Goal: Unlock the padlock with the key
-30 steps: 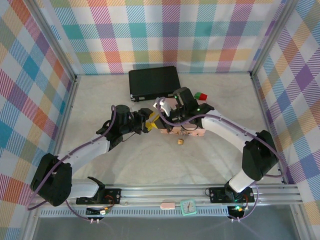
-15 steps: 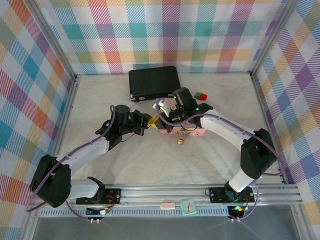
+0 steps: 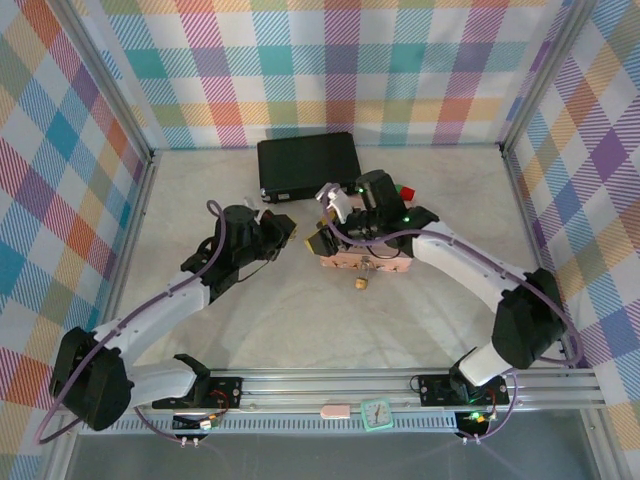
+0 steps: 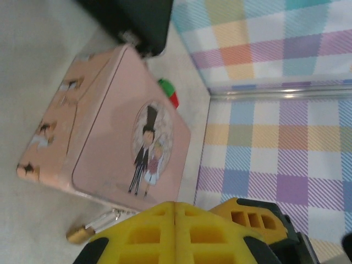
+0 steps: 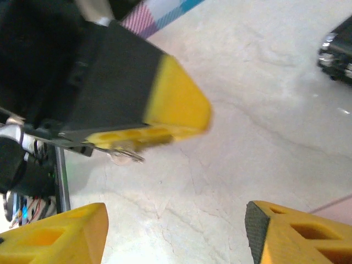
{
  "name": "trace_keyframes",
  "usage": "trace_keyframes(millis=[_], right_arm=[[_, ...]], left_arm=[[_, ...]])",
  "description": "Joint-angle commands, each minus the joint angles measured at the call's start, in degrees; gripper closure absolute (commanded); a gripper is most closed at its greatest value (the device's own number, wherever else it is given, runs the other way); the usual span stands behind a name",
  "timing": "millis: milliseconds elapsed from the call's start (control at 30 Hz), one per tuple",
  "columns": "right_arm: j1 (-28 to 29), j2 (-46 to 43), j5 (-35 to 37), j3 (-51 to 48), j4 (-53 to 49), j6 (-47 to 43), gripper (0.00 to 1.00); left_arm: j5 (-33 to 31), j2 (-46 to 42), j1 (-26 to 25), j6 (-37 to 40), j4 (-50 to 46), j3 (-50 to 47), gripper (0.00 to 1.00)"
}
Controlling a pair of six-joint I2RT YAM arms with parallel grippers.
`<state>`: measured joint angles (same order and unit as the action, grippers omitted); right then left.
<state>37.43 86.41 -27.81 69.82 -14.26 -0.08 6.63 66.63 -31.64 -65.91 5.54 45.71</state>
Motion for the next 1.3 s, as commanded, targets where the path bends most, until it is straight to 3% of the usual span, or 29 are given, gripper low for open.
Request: trace_keyframes(millis=[0, 233, 333, 400, 567, 767, 867, 1267], right_arm=[[-0.3, -3.1, 4.1, -3.5, 7.6, 17.4, 0.32], [-0.2, -2.6, 0.4, -13.7, 34.1, 43.5, 0.31], [0.7, -1.2, -0.6, -15.0, 41.5, 46.9, 0.32], [1.5, -1.5, 1.0, -15.5, 41.3, 45.4, 0.33], [1.6, -3.6, 3.8, -19.3, 44.1, 44.9, 0.34], [1.6, -2.6, 1.7, -20.0, 48.2, 45.0, 0.54], [1.6, -3.5, 2.1, -20.8, 49.9, 44.3, 0.58], [1.6, -3.3, 0.1, -19.7, 53.9, 42.4, 0.60]], left_arm=[[-8.2, -3.1, -1.4, 13.5, 10.6, -2.0, 1.00], [-4.2, 1.5, -1.8, 22.7, 39.5, -9.4, 1.00], [-1.4, 4.8, -1.8, 22.9, 48.1, -10.1, 1.00], [-0.7, 6.2, -1.8, 22.5, 51.4, -10.4, 1.00], [-1.7, 6.0, -1.9, 22.4, 49.8, -10.3, 1.00], [-1.7, 6.2, -1.9, 20.0, 50.1, -10.3, 1.00], [-2.5, 5.3, -1.9, 19.7, 49.6, -10.6, 1.00], [-1.1, 6.0, -2.4, 17.1, 49.8, -10.5, 1.00]])
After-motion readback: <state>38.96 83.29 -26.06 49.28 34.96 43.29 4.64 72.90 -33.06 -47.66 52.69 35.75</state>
